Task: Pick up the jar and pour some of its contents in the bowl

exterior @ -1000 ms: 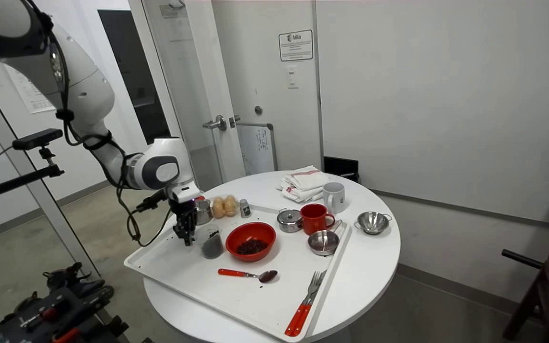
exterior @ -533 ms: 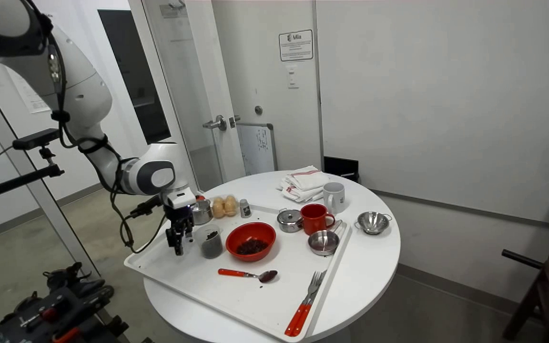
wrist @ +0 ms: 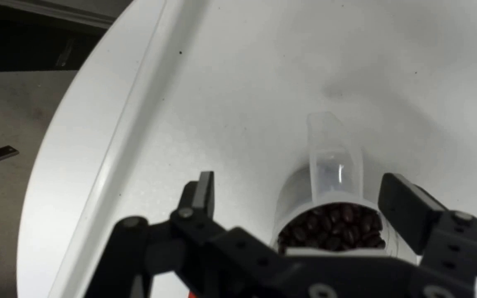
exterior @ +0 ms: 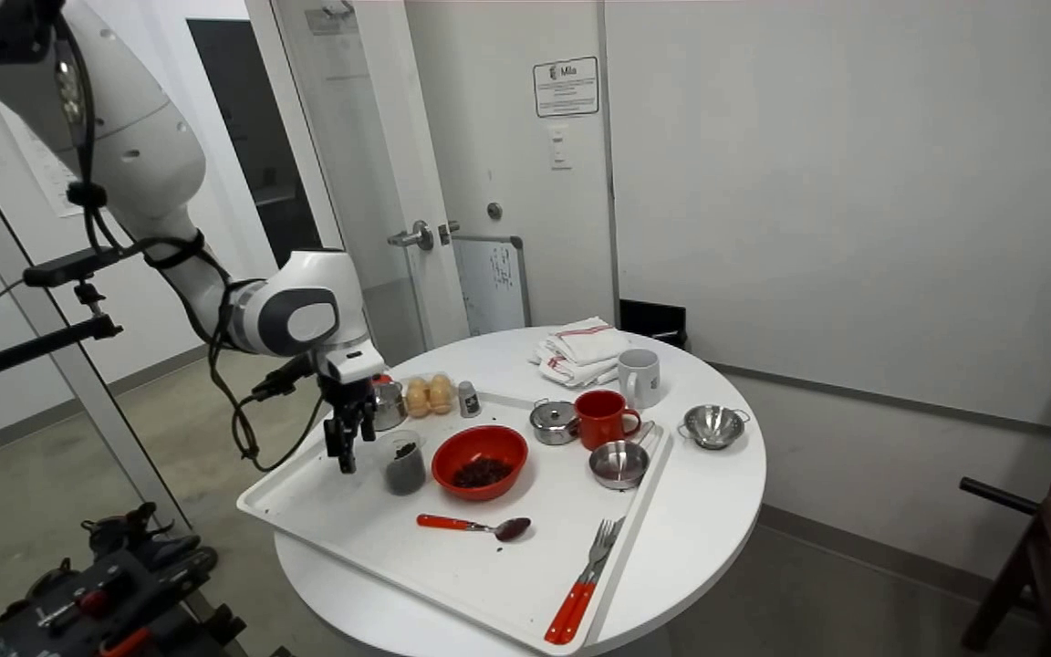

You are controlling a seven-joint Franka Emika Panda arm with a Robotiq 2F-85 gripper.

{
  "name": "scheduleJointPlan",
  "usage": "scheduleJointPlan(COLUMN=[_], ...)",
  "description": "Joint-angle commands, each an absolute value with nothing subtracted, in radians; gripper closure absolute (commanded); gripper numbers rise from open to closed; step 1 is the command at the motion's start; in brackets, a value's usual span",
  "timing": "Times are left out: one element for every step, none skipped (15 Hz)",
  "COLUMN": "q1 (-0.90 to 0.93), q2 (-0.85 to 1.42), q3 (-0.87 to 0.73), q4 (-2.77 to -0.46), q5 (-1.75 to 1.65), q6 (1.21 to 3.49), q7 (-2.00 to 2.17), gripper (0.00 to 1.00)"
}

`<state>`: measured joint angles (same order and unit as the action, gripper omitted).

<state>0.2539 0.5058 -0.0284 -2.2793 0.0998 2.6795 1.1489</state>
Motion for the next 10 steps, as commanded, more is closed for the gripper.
scheduleJointPlan(q1=[0.154,0.132,0.115,0.107,0.097,0.097,0.097,0.100,0.101,0.101], q2=[0.381,0.356,0.335,0.315,0.296,0.278,0.258,0.241,0.227,0.214], q3=[0.033,0.042,0.046,0.041,0.037,0.024,0.012,0.001,-0.008,-0.014], q4=[-2.336,-2.334,-2.326,-2.319,-2.308,-2.301,-2.296,-2.291,-2.286,-2.281], q5=[0.151,0.155,0.146,0.136,0.136,0.122,0.105,0.082,0.058,0.039], q6=[2.597,2.549,2.482,2.426,2.365,2.314,2.272,2.238,2.207,2.187], q7=[0.976,0.915,0.845,0.794,0.746,0.719,0.706,0.702,0.697,0.692], gripper=[0.00,0.00,0.00,0.00,0.00,0.00,0.00,0.00,0.00,0.00])
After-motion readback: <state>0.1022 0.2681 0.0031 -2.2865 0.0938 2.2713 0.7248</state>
